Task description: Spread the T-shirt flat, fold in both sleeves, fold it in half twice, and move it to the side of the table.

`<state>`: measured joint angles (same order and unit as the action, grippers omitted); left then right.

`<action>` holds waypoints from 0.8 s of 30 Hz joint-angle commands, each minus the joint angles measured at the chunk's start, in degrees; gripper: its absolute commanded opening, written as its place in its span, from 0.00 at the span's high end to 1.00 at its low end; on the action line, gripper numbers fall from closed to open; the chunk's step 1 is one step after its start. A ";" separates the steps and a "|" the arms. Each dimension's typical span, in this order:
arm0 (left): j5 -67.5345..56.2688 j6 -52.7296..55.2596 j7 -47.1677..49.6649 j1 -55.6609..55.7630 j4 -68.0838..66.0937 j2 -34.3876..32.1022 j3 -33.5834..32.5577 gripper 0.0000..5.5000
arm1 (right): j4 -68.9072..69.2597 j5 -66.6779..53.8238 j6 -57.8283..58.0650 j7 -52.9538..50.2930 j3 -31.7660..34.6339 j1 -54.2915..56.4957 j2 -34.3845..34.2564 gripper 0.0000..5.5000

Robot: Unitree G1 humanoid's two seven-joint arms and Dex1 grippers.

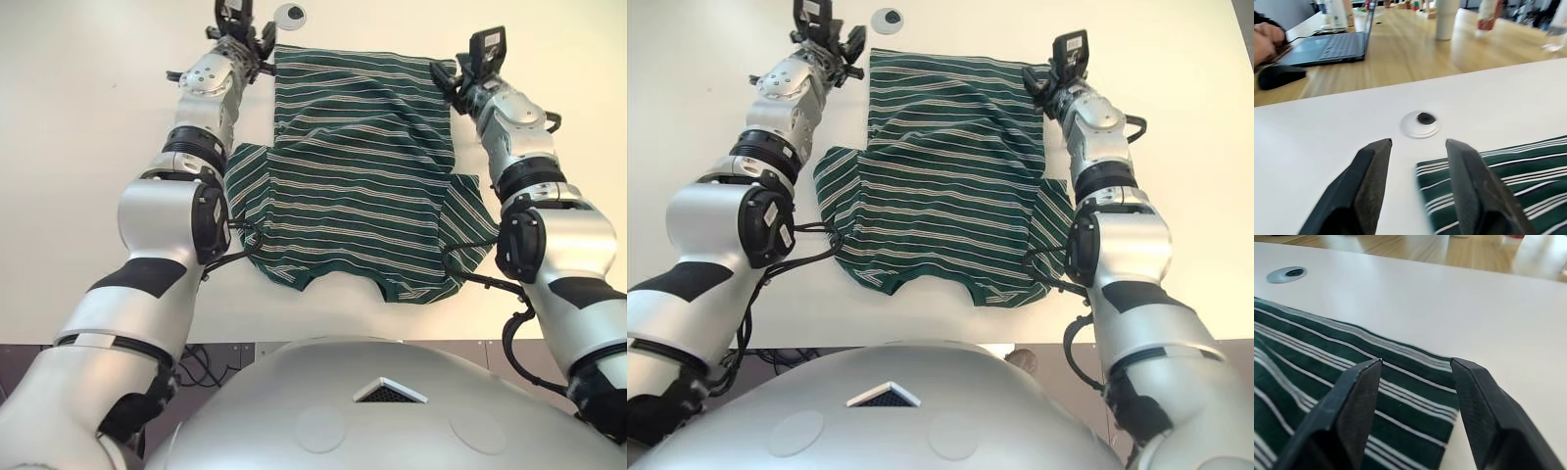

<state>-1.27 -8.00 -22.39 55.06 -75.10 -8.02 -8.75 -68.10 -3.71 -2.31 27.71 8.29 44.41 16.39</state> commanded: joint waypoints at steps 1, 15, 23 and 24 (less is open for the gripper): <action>1.46 1.62 -7.53 -3.15 2.42 0.25 3.00 0.64 | 8.90 -1.12 6.47 4.79 -1.37 -5.05 0.86 0.53; 11.95 9.98 -5.96 -4.56 -0.93 1.93 14.11 0.64 | 11.69 5.79 11.13 5.34 -9.64 -7.20 2.22 0.53; 18.71 10.38 4.99 -4.00 -3.07 -0.52 19.12 0.64 | -3.69 13.49 -1.73 -7.48 -14.82 1.58 -0.62 0.53; 19.21 10.20 6.00 -3.68 -3.20 -0.71 19.37 0.64 | -4.61 13.97 -2.55 -8.63 -15.10 2.18 -0.78 0.53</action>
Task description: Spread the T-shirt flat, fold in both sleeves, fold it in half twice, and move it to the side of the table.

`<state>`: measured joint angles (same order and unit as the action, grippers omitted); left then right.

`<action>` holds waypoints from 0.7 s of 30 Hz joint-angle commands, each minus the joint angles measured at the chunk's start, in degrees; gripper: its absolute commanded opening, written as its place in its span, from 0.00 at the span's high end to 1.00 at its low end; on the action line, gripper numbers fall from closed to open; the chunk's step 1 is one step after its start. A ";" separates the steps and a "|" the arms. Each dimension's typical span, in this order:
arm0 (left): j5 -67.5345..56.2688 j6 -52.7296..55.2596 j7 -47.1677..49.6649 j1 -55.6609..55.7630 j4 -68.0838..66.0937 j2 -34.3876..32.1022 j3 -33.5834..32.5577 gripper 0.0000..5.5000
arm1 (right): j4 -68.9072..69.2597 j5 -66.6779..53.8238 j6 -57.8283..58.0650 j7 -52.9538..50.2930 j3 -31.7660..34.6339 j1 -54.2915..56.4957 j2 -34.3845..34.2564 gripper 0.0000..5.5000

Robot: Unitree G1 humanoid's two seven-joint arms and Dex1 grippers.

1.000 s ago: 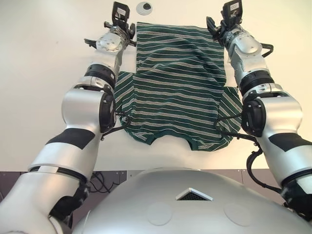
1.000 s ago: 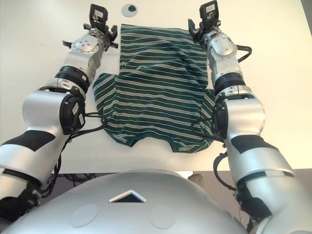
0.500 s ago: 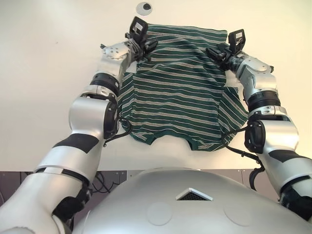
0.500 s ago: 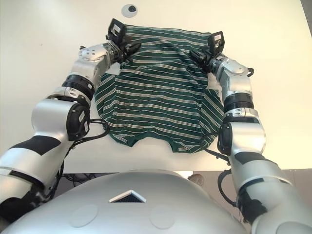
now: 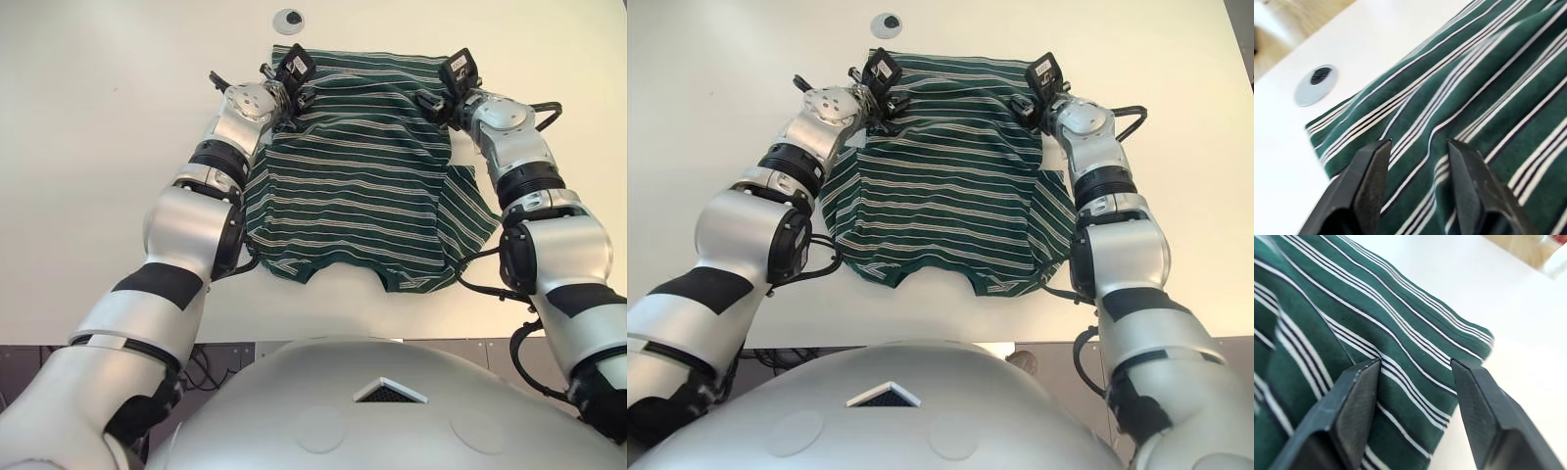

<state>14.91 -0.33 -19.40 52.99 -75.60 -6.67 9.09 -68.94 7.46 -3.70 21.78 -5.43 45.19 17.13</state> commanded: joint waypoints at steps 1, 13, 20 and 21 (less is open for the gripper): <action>3.46 2.30 3.88 -1.36 -2.80 -2.21 1.66 0.64 | -4.50 3.21 -1.76 -3.50 -1.54 1.88 -1.67 0.53; -4.72 -10.88 6.69 3.16 -0.51 -0.62 -8.29 0.64 | -0.71 -8.38 -13.77 -1.78 11.12 3.62 -0.31 0.53; -19.55 -9.84 -14.47 -10.97 34.34 -12.82 -15.27 0.64 | 68.42 -39.67 29.54 10.76 19.46 -30.72 9.87 0.53; -22.20 -4.11 -17.29 -17.93 46.25 -16.50 -16.50 0.64 | 78.00 -44.38 35.09 8.34 21.72 -37.60 11.02 0.53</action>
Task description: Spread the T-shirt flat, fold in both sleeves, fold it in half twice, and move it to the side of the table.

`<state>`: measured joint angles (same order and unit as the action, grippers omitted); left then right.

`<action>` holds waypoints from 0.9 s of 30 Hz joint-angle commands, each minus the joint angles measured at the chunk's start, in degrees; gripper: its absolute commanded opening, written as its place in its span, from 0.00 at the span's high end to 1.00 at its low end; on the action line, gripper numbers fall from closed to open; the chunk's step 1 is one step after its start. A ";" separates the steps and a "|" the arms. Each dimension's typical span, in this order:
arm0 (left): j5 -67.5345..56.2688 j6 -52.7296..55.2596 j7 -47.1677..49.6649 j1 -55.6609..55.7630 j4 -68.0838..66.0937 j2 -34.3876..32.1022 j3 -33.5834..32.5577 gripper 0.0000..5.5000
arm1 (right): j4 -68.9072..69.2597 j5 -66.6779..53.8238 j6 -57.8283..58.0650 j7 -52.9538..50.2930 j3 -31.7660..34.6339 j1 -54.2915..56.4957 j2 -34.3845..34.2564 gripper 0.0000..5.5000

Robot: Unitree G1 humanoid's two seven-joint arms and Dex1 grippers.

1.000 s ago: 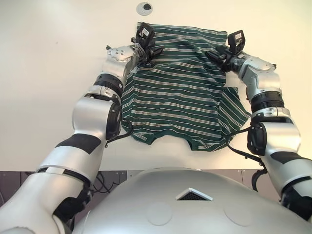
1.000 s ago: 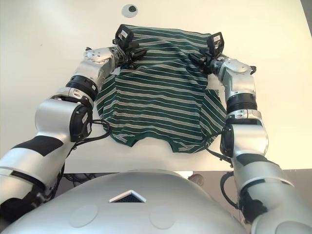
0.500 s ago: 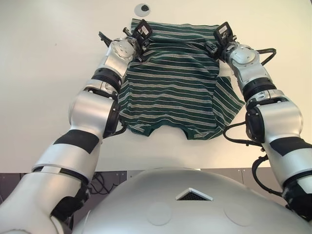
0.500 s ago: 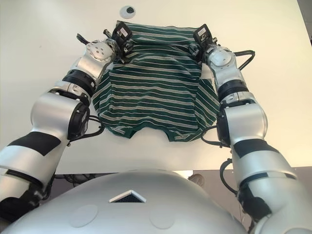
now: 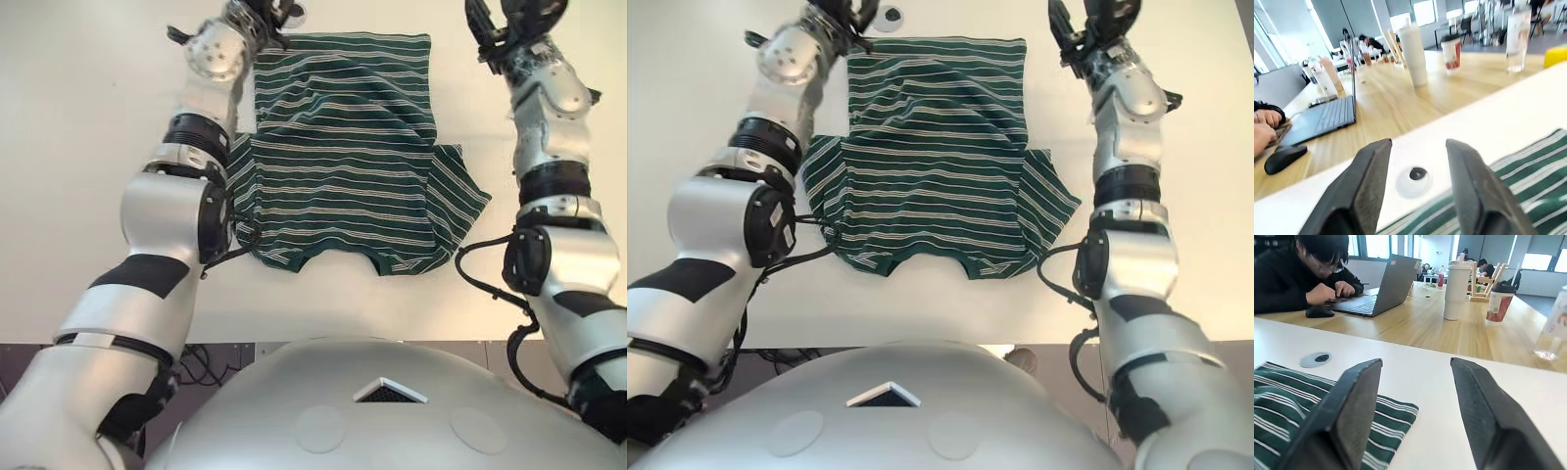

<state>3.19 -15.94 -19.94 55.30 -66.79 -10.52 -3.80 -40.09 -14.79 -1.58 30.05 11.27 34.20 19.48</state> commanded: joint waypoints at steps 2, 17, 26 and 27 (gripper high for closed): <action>-17.31 25.79 -17.62 -34.73 58.22 -18.38 -11.00 0.64 | 66.42 -28.30 38.12 -7.56 12.25 -42.35 7.05 0.53; -55.71 50.58 3.62 -89.26 100.80 -3.11 -31.03 0.64 | 90.19 -51.33 32.97 -29.18 9.70 -93.17 -12.75 0.53; -59.00 56.66 3.85 -86.31 97.54 -8.28 -26.77 0.64 | 86.68 -55.67 32.41 -41.80 7.58 -84.50 -10.57 0.53; -58.27 56.39 3.76 -85.51 97.54 -8.49 -25.62 0.64 | 86.14 -54.67 32.69 -41.78 7.31 -84.20 -10.16 0.53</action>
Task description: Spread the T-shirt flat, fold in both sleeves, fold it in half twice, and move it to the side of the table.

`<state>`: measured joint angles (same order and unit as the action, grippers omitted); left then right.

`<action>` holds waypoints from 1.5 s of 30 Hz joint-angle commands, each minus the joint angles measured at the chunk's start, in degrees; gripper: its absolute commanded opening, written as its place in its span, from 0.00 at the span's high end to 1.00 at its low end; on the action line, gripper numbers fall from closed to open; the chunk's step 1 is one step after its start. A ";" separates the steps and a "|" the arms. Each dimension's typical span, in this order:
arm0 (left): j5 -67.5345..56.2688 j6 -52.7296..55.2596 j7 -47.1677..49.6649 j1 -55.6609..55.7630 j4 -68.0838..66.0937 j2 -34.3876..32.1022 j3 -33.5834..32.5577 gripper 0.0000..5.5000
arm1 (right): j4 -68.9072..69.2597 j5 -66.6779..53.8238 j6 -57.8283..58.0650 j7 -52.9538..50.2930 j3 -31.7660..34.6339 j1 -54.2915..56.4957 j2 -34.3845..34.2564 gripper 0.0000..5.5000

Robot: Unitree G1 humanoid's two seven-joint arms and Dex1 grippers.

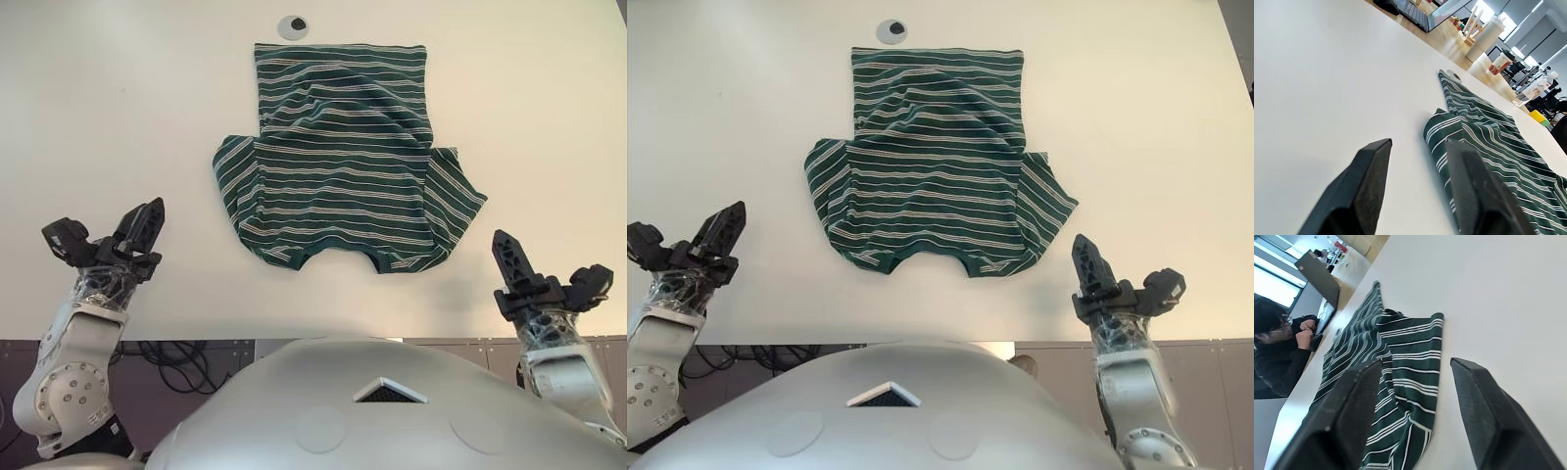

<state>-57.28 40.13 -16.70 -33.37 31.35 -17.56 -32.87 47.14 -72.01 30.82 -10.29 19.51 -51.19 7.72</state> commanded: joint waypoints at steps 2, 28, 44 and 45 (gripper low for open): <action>6.92 -1.90 0.16 4.06 -1.17 -1.58 6.81 0.64 | -3.63 6.90 0.82 -1.58 -1.68 4.02 3.10 0.53; 18.81 -9.84 0.99 10.72 -7.80 4.12 15.23 0.64 | -25.52 13.18 10.94 3.95 -5.07 25.05 5.03 0.67; 19.84 -11.04 0.55 11.38 -9.35 4.62 15.80 0.64 | -25.74 19.30 8.41 6.66 -4.53 26.33 3.14 1.00; 19.92 -11.15 0.45 11.38 -9.46 4.63 15.80 0.64 | -25.52 19.67 8.20 7.13 -4.91 26.34 3.08 1.00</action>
<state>-37.80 29.62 -15.83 -22.46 22.65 -13.07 -17.23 23.62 -53.66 37.81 -3.01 15.54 -23.88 11.79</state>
